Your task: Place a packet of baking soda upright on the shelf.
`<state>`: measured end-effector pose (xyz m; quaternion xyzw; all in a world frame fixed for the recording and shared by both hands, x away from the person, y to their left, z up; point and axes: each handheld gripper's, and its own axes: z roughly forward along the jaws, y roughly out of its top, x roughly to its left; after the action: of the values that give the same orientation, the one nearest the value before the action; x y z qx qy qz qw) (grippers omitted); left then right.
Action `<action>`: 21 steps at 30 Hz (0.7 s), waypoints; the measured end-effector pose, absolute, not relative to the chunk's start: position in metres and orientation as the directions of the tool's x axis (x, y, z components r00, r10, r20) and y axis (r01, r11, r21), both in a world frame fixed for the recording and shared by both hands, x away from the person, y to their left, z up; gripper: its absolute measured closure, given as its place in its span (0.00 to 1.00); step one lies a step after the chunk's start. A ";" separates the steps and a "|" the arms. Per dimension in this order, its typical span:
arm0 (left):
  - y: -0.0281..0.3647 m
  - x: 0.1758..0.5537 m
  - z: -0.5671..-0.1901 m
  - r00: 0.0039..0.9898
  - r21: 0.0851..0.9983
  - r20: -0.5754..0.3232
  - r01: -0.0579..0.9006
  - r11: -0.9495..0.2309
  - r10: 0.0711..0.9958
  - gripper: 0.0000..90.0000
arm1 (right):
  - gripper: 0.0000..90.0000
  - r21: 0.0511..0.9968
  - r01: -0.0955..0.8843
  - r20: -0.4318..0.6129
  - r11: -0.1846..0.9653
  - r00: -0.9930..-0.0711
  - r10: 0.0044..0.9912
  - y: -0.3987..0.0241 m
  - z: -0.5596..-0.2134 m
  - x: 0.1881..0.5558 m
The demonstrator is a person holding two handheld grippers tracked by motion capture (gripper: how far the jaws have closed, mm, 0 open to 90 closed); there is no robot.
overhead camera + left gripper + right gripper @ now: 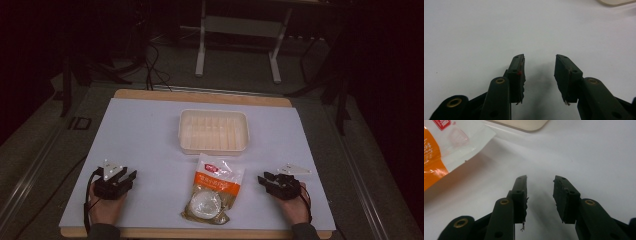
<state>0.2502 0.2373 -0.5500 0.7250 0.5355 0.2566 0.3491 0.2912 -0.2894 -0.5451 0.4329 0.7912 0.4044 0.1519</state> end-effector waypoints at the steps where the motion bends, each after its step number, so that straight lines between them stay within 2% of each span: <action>1: 0.238 0.250 -0.550 0.296 0.781 -0.006 0.598 -0.180 0.955 0.67 | 0.70 0.774 0.559 0.110 0.298 -0.582 0.805 -0.289 -0.543 0.292; 12: 0.237 0.250 -0.551 0.307 0.779 -0.003 0.597 -0.190 0.952 0.65 | 0.70 0.775 0.544 0.133 0.322 -0.638 0.759 -0.284 -0.521 0.303; 21: 0.234 0.250 -0.551 0.306 0.776 0.020 0.596 -0.207 0.952 0.65 | 0.60 0.753 0.545 0.165 0.370 -0.700 0.695 -0.264 -0.504 0.319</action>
<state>0.2495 0.2344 -0.5510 0.7321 0.5286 0.2602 0.3419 0.3192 -0.2644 -0.5042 0.3767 0.8226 0.4163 0.0901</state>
